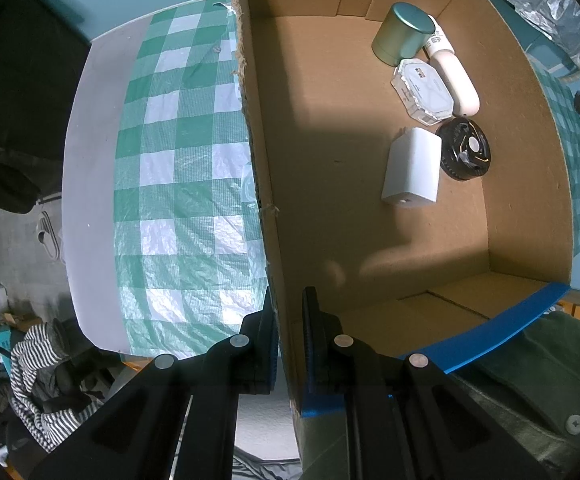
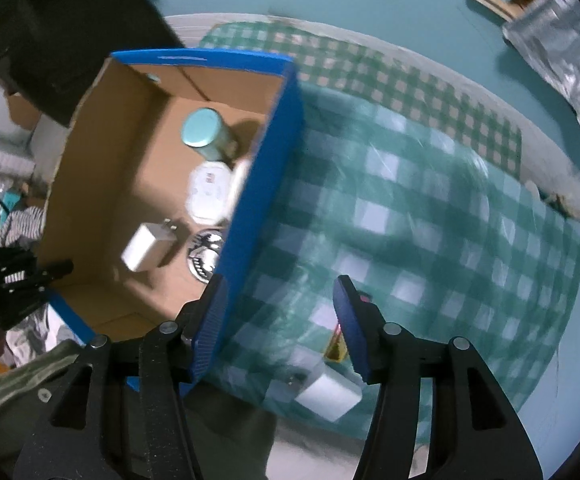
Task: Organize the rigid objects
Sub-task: 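Move the right tool back over the table toward the purple lighter, then close the right tool on the purple-gold lighter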
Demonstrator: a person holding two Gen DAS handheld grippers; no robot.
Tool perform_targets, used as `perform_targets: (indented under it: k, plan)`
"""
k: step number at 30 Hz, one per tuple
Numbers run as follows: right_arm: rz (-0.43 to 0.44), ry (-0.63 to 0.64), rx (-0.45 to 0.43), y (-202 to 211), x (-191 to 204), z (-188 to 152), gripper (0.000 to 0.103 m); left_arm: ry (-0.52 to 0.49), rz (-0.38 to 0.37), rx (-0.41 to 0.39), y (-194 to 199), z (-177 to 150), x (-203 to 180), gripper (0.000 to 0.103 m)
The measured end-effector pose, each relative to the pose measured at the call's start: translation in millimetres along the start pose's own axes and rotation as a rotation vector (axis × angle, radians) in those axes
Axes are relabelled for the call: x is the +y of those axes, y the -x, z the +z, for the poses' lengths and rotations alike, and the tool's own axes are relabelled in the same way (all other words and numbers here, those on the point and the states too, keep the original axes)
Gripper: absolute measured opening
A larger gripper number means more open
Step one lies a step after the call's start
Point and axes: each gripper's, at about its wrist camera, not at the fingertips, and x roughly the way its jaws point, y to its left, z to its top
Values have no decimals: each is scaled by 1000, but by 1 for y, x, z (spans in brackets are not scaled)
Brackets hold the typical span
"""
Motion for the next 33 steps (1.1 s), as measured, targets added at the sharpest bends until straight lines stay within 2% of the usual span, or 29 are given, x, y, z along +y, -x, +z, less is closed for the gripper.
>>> perform_targets:
  k: [7, 16, 28, 33]
  plan:
    - [-5, -144, 46, -31, -40, -21, 57, -3, -3, 1, 0, -2, 1, 11]
    - [8, -261, 113, -74, -69, -45, 57, -10, -3, 4, 0, -4, 1, 11]
    - [-13, -293, 137, -104, -71, -50, 56, -11, -4, 4, 0, -4, 0, 11]
    - [-32, -286, 136, -108, -66, -47, 41, -18, -12, 6, 0, -6, 3, 11]
